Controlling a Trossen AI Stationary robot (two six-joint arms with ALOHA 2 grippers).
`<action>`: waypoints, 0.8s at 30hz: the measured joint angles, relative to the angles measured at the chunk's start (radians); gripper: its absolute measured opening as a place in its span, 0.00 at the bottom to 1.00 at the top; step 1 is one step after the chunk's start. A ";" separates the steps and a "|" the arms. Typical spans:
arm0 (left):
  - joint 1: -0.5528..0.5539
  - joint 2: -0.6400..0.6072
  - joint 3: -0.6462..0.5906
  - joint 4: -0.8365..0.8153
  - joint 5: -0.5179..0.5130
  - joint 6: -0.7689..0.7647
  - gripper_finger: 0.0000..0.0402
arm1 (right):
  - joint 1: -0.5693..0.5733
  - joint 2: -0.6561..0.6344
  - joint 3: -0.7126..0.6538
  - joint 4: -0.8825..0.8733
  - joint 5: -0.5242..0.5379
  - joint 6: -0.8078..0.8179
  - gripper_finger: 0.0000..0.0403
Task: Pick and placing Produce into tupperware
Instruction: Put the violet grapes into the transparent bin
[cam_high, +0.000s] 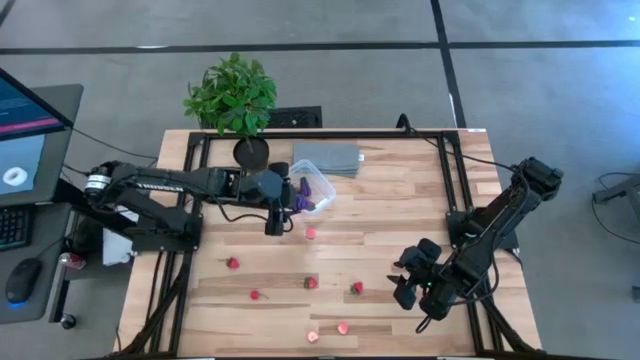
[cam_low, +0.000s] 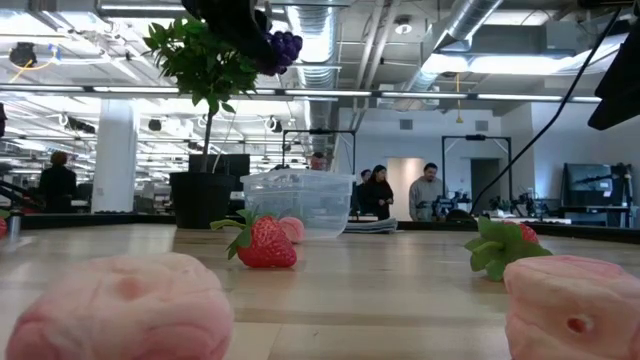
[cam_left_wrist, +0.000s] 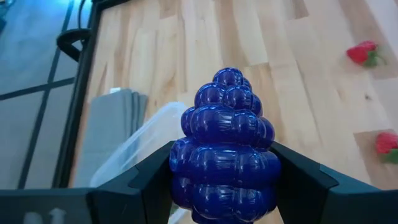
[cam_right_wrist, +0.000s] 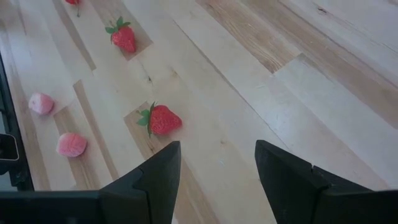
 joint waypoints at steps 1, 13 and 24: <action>0.011 0.000 0.000 0.001 0.000 0.007 0.53 | 0.000 0.000 0.000 0.000 0.000 0.000 0.57; 0.155 0.051 -0.039 0.101 0.080 0.053 0.53 | 0.000 0.000 0.000 0.000 0.000 0.001 0.57; 0.231 0.247 -0.039 0.175 0.177 0.070 0.53 | 0.000 0.000 0.000 0.000 0.006 -0.006 0.57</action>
